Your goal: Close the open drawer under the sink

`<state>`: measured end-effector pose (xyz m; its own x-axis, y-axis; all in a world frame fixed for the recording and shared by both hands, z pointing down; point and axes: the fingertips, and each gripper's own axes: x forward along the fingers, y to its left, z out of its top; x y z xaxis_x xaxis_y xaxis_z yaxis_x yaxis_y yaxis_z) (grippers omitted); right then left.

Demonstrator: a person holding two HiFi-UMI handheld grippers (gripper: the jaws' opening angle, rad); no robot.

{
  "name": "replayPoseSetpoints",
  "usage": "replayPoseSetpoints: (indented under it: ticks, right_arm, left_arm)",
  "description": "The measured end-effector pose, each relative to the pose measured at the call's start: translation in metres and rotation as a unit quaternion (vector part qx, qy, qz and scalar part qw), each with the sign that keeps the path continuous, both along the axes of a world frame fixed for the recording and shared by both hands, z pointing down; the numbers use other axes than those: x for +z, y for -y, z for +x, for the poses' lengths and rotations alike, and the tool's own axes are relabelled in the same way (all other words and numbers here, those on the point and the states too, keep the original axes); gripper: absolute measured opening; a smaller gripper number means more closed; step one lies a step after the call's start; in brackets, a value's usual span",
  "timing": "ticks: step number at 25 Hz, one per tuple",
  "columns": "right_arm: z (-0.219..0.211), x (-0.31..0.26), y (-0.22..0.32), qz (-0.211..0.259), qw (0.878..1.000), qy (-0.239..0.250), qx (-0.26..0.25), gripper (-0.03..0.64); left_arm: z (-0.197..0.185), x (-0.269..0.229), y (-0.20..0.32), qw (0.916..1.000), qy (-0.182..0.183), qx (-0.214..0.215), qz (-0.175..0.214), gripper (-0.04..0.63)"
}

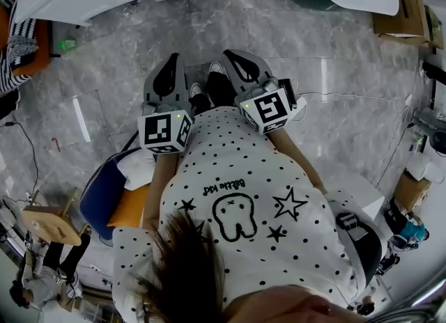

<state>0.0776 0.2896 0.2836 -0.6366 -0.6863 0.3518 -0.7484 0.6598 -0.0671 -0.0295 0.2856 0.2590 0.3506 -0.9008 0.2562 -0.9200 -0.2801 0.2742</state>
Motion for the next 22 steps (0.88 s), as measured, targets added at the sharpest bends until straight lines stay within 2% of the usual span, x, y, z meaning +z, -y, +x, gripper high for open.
replayPoseSetpoints:
  ticks: [12,22]
  right_arm:
    - [0.049,-0.003,0.048,0.016,1.0,0.01,0.002,0.014]
    - [0.064,-0.002,0.07,0.019,1.0,0.012,-0.012,0.014]
  left_arm:
    - [0.045,-0.003,0.045,0.9999,0.003,-0.007,0.014,0.009]
    - [0.048,-0.004,0.061,0.9992,0.004,-0.034,0.02,0.009]
